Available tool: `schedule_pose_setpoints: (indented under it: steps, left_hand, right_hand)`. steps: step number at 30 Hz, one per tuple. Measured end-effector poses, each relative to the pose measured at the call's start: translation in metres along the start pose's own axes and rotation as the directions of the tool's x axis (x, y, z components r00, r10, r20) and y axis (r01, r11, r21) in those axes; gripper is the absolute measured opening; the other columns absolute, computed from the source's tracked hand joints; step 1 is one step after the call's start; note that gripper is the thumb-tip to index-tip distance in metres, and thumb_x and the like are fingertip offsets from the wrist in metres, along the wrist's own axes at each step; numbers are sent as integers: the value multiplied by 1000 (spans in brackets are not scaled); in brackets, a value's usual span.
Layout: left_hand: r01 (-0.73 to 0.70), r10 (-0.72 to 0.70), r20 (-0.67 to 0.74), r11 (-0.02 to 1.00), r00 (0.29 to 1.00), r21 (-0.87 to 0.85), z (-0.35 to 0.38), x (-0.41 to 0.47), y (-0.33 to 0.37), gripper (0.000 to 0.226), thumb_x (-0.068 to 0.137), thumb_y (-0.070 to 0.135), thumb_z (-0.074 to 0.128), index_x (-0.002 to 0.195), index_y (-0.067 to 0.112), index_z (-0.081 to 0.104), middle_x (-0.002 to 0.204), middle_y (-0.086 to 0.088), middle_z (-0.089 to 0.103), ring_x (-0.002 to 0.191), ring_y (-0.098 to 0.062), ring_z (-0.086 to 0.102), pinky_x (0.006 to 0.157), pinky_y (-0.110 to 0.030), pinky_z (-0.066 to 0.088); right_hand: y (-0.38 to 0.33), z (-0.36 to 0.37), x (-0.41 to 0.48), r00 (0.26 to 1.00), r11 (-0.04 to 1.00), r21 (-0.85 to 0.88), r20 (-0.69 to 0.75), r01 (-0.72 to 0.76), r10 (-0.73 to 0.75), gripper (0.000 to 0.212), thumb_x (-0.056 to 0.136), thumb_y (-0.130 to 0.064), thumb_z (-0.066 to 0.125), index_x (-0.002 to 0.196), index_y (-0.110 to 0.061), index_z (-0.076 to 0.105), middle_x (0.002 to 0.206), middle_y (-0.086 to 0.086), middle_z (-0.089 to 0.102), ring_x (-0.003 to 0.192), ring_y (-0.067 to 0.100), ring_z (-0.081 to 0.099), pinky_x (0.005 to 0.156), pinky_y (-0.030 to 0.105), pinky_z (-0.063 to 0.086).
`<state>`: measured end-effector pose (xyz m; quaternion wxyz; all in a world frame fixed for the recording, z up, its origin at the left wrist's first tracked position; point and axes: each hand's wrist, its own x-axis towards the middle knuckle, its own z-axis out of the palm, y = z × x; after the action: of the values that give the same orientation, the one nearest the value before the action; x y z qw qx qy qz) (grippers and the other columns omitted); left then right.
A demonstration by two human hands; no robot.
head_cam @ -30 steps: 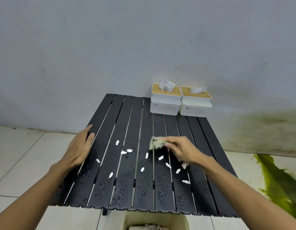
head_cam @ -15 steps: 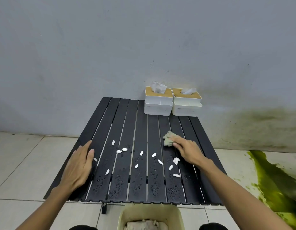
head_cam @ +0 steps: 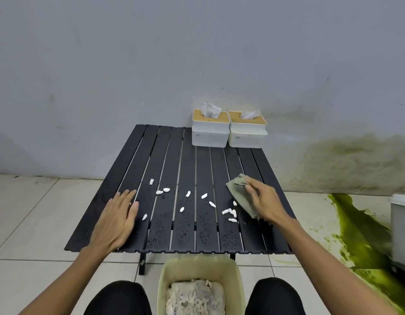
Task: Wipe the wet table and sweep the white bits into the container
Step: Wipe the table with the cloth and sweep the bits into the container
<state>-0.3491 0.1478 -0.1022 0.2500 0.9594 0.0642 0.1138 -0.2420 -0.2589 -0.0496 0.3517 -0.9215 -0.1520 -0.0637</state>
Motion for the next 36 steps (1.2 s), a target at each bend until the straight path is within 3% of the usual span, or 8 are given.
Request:
schedule_pose_setpoints:
  steps: [2,5,9,14,19,23,28,36]
  left_hand:
    - [-2,2,1,1000,1000,12,2,-4,6,67,97,58,14,150,22,34,158,-3,32,148,-20,19,122,-40,13]
    - [-20,20,12,999,1000,36,6,-13,16,64,99,54,16,150,21,34,158,-4,30,149,-21,18,122,-40,12]
    - [-33,31,28,998,999,53,9,-23,25,73,94,60,7,151,21,31,159,-4,27,150,-19,13,123,-38,9]
    - [-36,34,29,997,999,61,8,-26,31,76,93,60,5,151,19,31,160,-5,26,150,-19,14,123,-37,10]
    - [-37,36,8,998,999,42,7,-26,31,74,94,60,8,150,19,34,158,-5,30,149,-20,18,122,-40,14]
    - [-26,26,0,999,1000,36,8,-26,30,66,98,57,14,150,19,33,158,-5,30,149,-20,19,121,-40,17]
    - [-20,20,2,999,1000,44,8,-26,30,71,95,60,10,151,21,31,160,-6,26,149,-20,19,121,-40,17]
    - [-17,17,7,998,1000,63,10,-26,29,71,96,60,10,152,20,28,161,-6,23,149,-20,18,121,-40,17]
  right_hand:
    - [9,8,-3,985,979,-205,172,12,24,48,105,-38,46,152,-33,39,161,-15,30,151,19,25,120,44,27]
    - [10,22,-10,984,943,-322,178,87,-30,55,104,-39,46,155,-25,33,164,-7,21,152,18,20,119,26,13]
    - [5,26,-18,986,967,-229,146,115,-82,44,104,-20,50,147,-21,48,157,-3,40,147,18,36,120,31,28]
    - [-6,32,-44,982,972,-172,126,159,-138,47,100,-10,52,139,-36,55,151,-10,48,134,19,53,99,46,51]
    - [-29,32,-66,982,978,129,72,163,-173,44,99,1,50,136,-20,62,139,-7,61,126,4,57,108,28,46]
    - [-26,7,-56,992,991,133,-120,-15,31,46,101,-3,47,142,-23,55,132,-4,63,100,6,62,85,17,46]
    - [2,9,-41,976,948,-304,156,-99,151,61,103,-42,44,157,-24,24,166,-2,19,154,29,11,119,49,24]
    - [-27,35,-82,992,983,-167,90,-70,86,47,107,-13,35,153,-21,39,163,-6,28,150,13,26,118,43,32]
